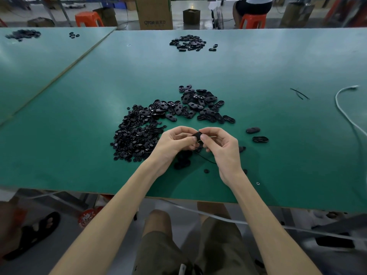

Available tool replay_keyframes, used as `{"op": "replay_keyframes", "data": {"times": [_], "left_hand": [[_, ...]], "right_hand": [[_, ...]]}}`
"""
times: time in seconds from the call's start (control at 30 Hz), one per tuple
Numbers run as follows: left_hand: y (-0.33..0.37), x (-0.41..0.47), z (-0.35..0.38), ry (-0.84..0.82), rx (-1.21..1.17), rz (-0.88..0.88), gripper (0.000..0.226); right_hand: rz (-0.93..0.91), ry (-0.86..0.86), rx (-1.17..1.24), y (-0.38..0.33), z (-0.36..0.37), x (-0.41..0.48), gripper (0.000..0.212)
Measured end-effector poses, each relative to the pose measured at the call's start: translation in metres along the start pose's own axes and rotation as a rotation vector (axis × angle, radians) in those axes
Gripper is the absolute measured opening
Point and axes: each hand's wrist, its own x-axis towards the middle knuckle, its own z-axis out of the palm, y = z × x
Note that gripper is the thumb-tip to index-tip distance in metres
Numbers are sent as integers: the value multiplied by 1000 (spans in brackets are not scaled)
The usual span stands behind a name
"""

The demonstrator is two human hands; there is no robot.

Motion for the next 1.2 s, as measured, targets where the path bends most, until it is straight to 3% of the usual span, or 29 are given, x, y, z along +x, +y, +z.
{"op": "replay_keyframes", "data": {"times": [1.2], "left_hand": [[-3,-2,5,36,32,50,18]], "right_hand": [[7,-50,-45,-5,2,-1,15]]}}
